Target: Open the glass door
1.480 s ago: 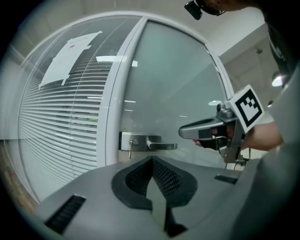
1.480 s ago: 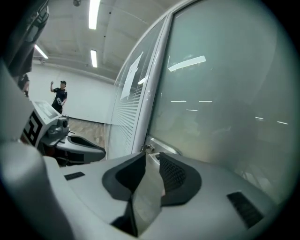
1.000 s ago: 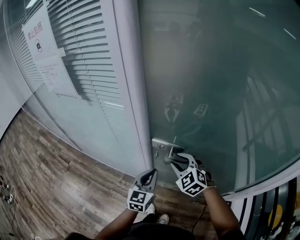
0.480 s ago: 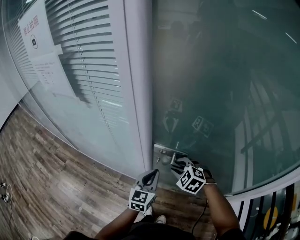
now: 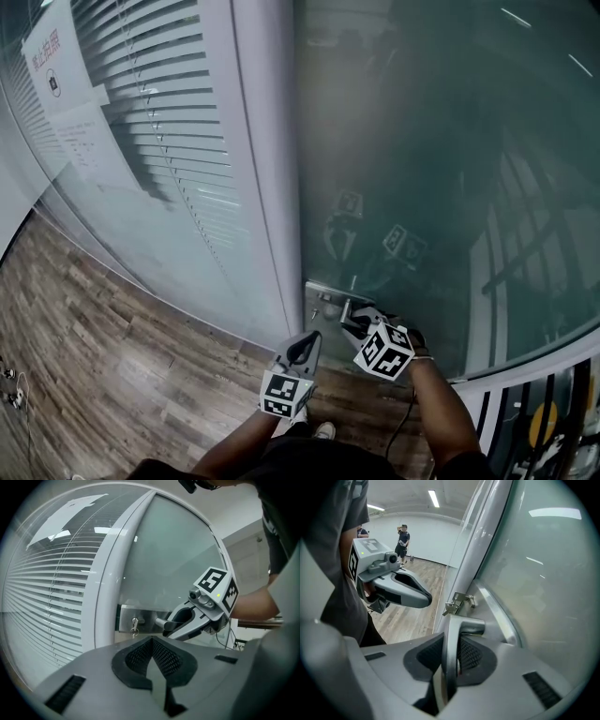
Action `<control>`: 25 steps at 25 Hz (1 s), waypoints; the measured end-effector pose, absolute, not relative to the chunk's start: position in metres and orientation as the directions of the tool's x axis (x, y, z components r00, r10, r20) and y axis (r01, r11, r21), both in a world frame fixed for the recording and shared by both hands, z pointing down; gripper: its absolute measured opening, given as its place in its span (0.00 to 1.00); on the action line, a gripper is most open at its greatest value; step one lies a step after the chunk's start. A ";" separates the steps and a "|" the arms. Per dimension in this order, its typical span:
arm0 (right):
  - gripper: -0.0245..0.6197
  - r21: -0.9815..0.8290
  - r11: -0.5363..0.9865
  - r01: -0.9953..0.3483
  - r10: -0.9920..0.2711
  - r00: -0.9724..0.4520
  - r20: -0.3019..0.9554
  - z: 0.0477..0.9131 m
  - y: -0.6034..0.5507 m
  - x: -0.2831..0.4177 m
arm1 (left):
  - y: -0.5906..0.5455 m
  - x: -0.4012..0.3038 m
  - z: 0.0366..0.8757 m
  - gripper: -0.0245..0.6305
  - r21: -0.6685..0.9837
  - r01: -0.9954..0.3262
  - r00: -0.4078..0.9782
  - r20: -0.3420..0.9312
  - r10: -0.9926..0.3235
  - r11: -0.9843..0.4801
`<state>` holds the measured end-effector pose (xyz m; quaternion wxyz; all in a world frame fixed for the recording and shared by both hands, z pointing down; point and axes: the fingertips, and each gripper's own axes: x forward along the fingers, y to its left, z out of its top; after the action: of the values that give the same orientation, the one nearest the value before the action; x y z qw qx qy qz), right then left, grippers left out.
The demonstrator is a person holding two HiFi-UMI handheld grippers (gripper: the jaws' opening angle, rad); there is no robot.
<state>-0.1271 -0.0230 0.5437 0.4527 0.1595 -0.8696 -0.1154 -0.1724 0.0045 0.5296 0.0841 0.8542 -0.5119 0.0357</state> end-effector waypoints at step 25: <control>0.14 0.160 0.936 -0.313 -0.352 -0.854 0.383 0.540 -0.025 -0.141 | 0.007 -0.158 0.533 0.04 0.079 -0.842 0.538 0.170 -0.825 -0.533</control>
<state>-0.1412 -0.0251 0.5405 0.2072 0.1728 -0.9618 -0.0461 -0.1577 0.0067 0.5333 0.0760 0.8737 -0.4772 0.0560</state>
